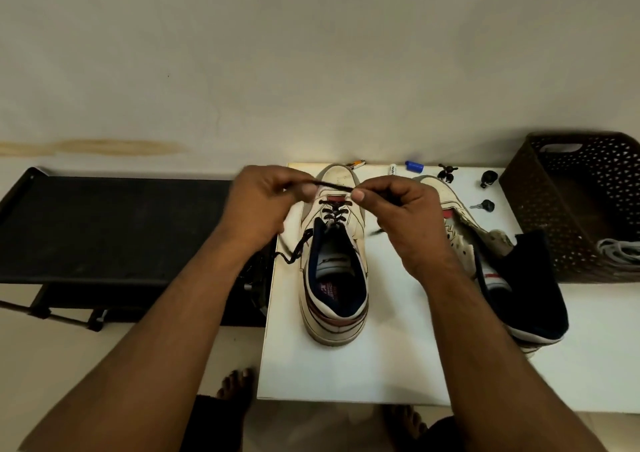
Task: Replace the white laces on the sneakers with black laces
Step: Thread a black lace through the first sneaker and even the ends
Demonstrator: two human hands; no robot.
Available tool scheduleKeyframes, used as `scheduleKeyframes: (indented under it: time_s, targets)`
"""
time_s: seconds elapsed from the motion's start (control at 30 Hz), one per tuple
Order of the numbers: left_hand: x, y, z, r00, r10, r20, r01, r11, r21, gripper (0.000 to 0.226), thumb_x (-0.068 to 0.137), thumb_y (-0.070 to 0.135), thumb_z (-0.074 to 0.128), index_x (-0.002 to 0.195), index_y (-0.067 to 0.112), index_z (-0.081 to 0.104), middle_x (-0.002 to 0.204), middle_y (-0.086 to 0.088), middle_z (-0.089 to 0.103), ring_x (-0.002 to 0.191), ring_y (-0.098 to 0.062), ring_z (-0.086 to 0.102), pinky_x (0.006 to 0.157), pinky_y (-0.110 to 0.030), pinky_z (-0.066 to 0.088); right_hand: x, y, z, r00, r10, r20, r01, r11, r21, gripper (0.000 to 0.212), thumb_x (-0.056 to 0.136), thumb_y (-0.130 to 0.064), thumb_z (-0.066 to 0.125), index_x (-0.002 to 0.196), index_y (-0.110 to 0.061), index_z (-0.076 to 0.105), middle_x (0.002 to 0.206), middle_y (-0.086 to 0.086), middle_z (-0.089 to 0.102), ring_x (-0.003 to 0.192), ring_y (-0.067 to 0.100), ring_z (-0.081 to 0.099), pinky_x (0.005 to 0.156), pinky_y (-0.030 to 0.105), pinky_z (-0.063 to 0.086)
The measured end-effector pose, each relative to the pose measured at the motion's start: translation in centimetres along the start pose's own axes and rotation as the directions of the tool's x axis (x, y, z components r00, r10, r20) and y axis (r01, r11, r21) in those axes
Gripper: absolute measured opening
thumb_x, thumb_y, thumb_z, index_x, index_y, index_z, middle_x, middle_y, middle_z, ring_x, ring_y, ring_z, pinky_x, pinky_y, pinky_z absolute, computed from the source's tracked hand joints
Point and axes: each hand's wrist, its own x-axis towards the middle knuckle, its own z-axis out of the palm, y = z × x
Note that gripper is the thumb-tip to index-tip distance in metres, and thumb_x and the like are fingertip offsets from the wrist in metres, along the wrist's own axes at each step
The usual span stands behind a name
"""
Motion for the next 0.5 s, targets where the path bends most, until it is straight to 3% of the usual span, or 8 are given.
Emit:
scheduleKeyframes:
  time_s: [0.07, 0.13, 0.17, 0.23, 0.3, 0.33, 0.4, 0.5]
  targets:
    - [0.8, -0.9, -1.9, 0.973, -0.017, -0.229, 0.019, 1.0, 0.008, 0.018, 0.087, 0.014, 0.069, 0.092, 0.03, 0.073, 0.087, 0.002, 0.074, 0.039, -0.002, 0.051, 0.039, -0.017, 0.043, 0.2, 0.1, -0.7, 0.999, 0.009, -0.042, -0.01, 1.0, -0.02, 0.004, 0.082, -0.001, 0.07, 0.084, -0.005, 0.071, 0.055, -0.015, 0.064, 0.051, -0.002, 0.055, 0.052, 0.006, 0.038]
    - [0.9, -1.5, -3.1, 0.955, -0.036, -0.293, 0.055, 0.997, 0.057, 0.025, 0.088, 0.016, 0.068, 0.104, 0.035, 0.069, 0.112, 0.005, 0.071, 0.04, -0.006, 0.054, 0.042, -0.018, 0.047, 0.3, 0.2, -0.8, 0.999, 0.006, -0.053, -0.009, 0.999, -0.052, 0.006, 0.082, -0.005, 0.072, 0.08, -0.01, 0.073, 0.06, -0.013, 0.067, 0.055, -0.002, 0.056, 0.055, 0.008, 0.041]
    - [0.7, -1.4, -3.0, 0.973, -0.055, -0.226, 0.071, 0.995, 0.063, 0.037, 0.088, 0.014, 0.068, 0.115, 0.039, 0.063, 0.124, 0.011, 0.063, 0.04, -0.007, 0.054, 0.042, -0.018, 0.048, 0.2, 0.2, -0.5, 0.999, 0.005, -0.042, -0.008, 0.998, -0.065, 0.008, 0.081, -0.005, 0.072, 0.078, -0.013, 0.073, 0.063, -0.011, 0.068, 0.058, -0.002, 0.058, 0.058, 0.011, 0.044]
    - [0.0, -0.6, -1.4, 0.998, -0.041, 0.037, 0.042, 0.998, -0.036, 0.068, 0.083, 0.007, 0.072, 0.131, 0.049, 0.047, 0.131, 0.027, 0.05, 0.046, -0.01, 0.055, 0.045, -0.019, 0.049, 0.1, 0.3, 0.3, 1.0, -0.003, -0.009, 0.002, 0.996, -0.087, 0.012, 0.08, -0.004, 0.073, 0.076, -0.014, 0.073, 0.066, -0.007, 0.07, 0.064, 0.003, 0.063, 0.063, 0.016, 0.049]
    - [-0.7, 0.3, 0.7, 0.97, 0.054, 0.235, -0.025, 0.992, -0.127, 0.08, 0.077, 0.001, 0.076, 0.134, 0.048, 0.044, 0.118, 0.035, 0.057, 0.057, -0.013, 0.054, 0.057, -0.022, 0.053, -0.1, 0.3, 0.9, 1.0, -0.014, 0.024, 0.016, 0.998, -0.061, 0.011, 0.079, 0.0, 0.073, 0.076, -0.011, 0.073, 0.068, -0.004, 0.07, 0.066, 0.006, 0.064, 0.063, 0.019, 0.051]
    - [-0.9, 0.4, 1.5, 0.961, 0.094, 0.262, -0.065, 0.991, -0.118, 0.075, 0.075, 0.001, 0.078, 0.133, 0.041, 0.05, 0.111, 0.031, 0.064, 0.061, -0.012, 0.056, 0.064, -0.021, 0.054, -0.2, 0.1, 1.1, 0.999, -0.015, 0.029, 0.016, 1.0, -0.025, 0.011, 0.079, 0.001, 0.072, 0.076, -0.009, 0.072, 0.066, -0.004, 0.07, 0.063, 0.004, 0.063, 0.06, 0.017, 0.049]
    - [-0.7, 0.1, 2.2, 0.973, 0.115, 0.199, -0.103, 0.992, -0.07, 0.052, 0.075, 0.006, 0.079, 0.121, 0.028, 0.066, 0.097, 0.015, 0.074, 0.072, -0.006, 0.066, 0.071, -0.018, 0.053, -0.2, -0.1, 0.8, 1.0, -0.006, -0.011, 0.007, 0.999, 0.046, 0.008, 0.079, 0.003, 0.071, 0.078, -0.005, 0.071, 0.061, -0.008, 0.067, 0.055, 0.0, 0.059, 0.054, 0.013, 0.044]
    - [-0.6, -0.3, 1.8, 0.981, 0.189, 0.049, -0.187, 0.982, -0.035, 0.027, 0.075, 0.008, 0.078, 0.094, 0.027, 0.075, 0.081, 0.014, 0.074, 0.081, -0.001, 0.07, 0.077, -0.014, 0.05, 0.2, -0.2, -0.1, 0.994, 0.015, -0.113, -0.002, 0.993, 0.119, 0.008, 0.078, 0.001, 0.072, 0.077, -0.007, 0.069, 0.061, -0.008, 0.067, 0.053, 0.003, 0.056, 0.053, 0.017, 0.044]
